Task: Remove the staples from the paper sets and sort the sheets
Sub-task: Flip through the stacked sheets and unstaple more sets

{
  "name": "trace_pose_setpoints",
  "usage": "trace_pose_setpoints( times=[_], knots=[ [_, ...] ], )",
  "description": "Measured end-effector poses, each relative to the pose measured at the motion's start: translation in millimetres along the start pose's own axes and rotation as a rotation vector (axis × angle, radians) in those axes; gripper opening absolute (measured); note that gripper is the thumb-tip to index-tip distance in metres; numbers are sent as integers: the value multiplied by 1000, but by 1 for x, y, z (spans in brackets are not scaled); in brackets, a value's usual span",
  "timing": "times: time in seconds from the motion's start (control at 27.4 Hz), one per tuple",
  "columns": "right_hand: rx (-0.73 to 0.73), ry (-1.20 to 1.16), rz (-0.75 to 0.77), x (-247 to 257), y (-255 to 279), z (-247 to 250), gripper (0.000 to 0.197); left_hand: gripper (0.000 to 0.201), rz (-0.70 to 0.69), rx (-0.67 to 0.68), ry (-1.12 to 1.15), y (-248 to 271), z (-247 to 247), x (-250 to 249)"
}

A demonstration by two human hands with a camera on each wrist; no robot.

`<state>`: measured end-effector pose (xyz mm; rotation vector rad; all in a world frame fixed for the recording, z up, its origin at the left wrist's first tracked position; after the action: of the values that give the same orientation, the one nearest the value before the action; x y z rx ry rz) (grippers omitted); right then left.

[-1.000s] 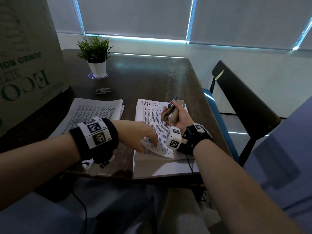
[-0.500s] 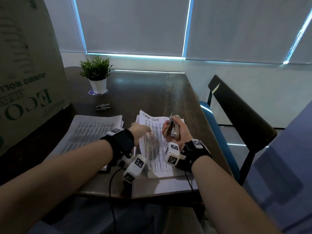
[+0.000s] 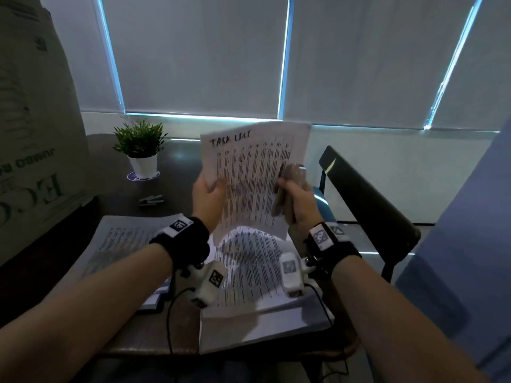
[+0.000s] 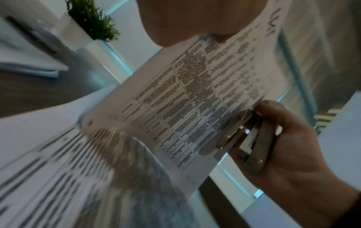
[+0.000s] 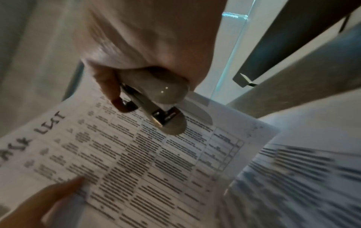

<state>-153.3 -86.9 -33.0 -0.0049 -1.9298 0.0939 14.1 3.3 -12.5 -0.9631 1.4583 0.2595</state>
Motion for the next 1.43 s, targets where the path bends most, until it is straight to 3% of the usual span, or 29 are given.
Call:
trace_pose_setpoints(
  times=[0.07, 0.11, 0.22, 0.29, 0.37, 0.48, 0.73, 0.88, 0.99, 1.1, 1.43],
  knots=[
    [-44, 143, 35, -17, 2, 8, 40, 20, 33, 2, -58, 8, -3, 13],
    [-123, 199, 133, -14, 6, 10, 44, 18, 33, -5, -76, 6, -5, 13],
    [-349, 124, 631, 41, 6, 0, 33, 14, -5, -24, -135, -16, -17, -3],
    [-361, -36, 737, 96, -4, -20, 30, 14, -43, 32, -204, -27, -28, -14],
    [-336, -135, 760, 141, -16, -38, 41, 14, -76, 90, -253, -27, -43, -24],
    [-279, -91, 721, 168, -24, -59, 31, 13, -108, 171, -276, -25, -64, -38],
    [-245, -33, 696, 173, -32, -64, 14, 16, -211, 220, -378, -25, -84, -50],
    [-337, 70, 785, 173, -39, -59, 25, 15, -209, 211, -380, -27, -85, -53],
    [-288, 146, 756, 167, -37, -62, 22, 16, -242, 235, -405, -28, -87, -54],
    [-240, 69, 688, 173, -36, -69, 24, 15, -296, 269, -424, -26, -90, -54],
    [-287, 53, 584, 177, -39, -78, 41, 13, -399, 315, -398, -26, -86, -49]
  ],
)
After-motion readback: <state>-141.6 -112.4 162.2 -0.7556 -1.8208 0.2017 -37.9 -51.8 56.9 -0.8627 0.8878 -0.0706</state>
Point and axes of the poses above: each hand's wrist, its own y-axis away from the middle knuckle, its own z-axis out of the back of the hand, x = y × z, the point moved 1 cm from there along -y, towards the middle knuckle, and after that the axes turned 12 degrees about -x, right-handed, at the moved point
